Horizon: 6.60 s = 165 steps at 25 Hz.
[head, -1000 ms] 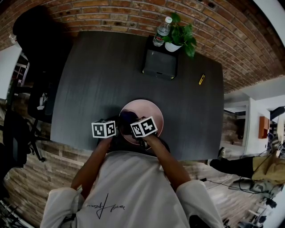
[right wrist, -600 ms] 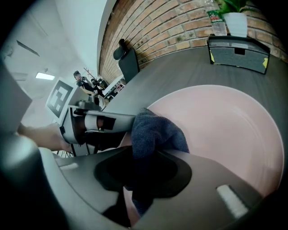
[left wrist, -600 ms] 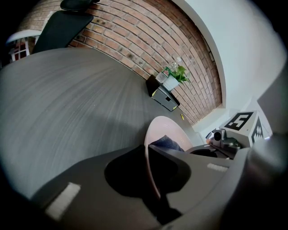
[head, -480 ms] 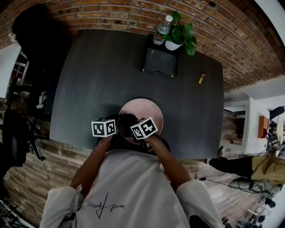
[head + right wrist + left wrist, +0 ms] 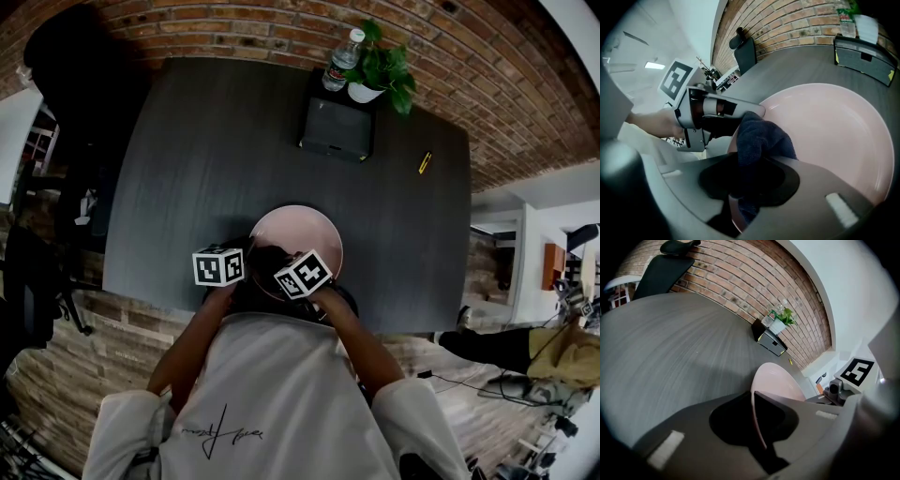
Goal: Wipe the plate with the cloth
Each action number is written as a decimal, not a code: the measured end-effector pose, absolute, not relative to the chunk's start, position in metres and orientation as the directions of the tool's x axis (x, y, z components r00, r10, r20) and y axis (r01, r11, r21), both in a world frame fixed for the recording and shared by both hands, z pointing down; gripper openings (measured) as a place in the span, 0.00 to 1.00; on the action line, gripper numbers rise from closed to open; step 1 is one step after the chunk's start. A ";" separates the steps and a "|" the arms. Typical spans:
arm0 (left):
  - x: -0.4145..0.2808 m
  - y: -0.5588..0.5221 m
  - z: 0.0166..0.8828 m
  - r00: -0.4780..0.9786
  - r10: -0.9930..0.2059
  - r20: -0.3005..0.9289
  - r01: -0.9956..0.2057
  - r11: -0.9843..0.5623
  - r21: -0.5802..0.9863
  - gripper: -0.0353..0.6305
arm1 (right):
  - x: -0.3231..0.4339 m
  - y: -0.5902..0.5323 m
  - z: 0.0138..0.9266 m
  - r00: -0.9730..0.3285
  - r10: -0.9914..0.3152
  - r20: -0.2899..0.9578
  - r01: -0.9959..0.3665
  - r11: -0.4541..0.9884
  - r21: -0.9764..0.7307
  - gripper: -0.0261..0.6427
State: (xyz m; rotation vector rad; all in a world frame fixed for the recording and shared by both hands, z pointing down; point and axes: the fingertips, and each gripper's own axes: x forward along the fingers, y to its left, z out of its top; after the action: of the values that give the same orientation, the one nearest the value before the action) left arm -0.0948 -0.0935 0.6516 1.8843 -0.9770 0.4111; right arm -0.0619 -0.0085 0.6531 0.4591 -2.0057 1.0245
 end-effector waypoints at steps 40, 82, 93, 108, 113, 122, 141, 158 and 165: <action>-0.095 -0.093 0.652 0.626 -0.462 0.628 -0.770 -0.240 0.592 0.12 | -0.003 0.020 0.656 -0.491 0.171 0.854 -0.575 0.673 -0.465 0.20; -0.094 -0.092 0.652 0.640 -0.444 0.627 -0.761 -0.260 0.594 0.12 | 0.055 -0.036 0.656 -0.386 0.056 0.921 -0.655 0.686 -0.316 0.21; -0.095 -0.092 0.650 0.642 -0.439 0.628 -0.760 -0.259 0.596 0.12 | 0.057 -0.044 0.655 -0.363 0.066 0.929 -0.635 0.712 -0.299 0.21; -0.094 -0.093 0.650 0.650 -0.434 0.624 -0.754 -0.260 0.604 0.12 | 0.057 -0.062 0.656 -0.352 0.031 0.935 -0.627 0.735 -0.260 0.22; -0.094 -0.098 0.645 0.644 -0.449 0.620 -0.758 -0.266 0.595 0.12 | 0.058 -0.070 0.656 -0.348 0.022 0.937 -0.629 0.736 -0.251 0.22; -0.094 -0.095 0.647 0.644 -0.438 0.628 -0.758 -0.256 0.599 0.12 | 0.054 -0.080 0.657 -0.340 0.007 0.941 -0.633 0.738 -0.234 0.22; -0.094 -0.094 0.650 0.662 -0.425 0.617 -0.743 -0.271 0.612 0.13 | 0.028 -0.104 0.656 -0.345 -0.101 0.933 -0.648 0.745 -0.158 0.22; -0.120 -0.119 0.587 0.589 -0.599 0.542 -0.787 -0.274 0.553 0.28 | 0.021 -0.112 0.622 -0.436 -0.273 0.858 -0.714 0.685 -0.145 0.21; -0.118 -0.125 0.562 0.581 -0.639 0.504 -0.794 -0.307 0.525 0.27 | 0.026 -0.104 0.584 -0.479 -0.341 0.809 -0.749 0.640 -0.174 0.21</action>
State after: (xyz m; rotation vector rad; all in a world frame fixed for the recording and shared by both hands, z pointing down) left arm -0.1182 -0.1253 0.5620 2.0454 -1.1389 0.2570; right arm 0.0257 -0.1038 0.5838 0.8468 -2.0839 0.6703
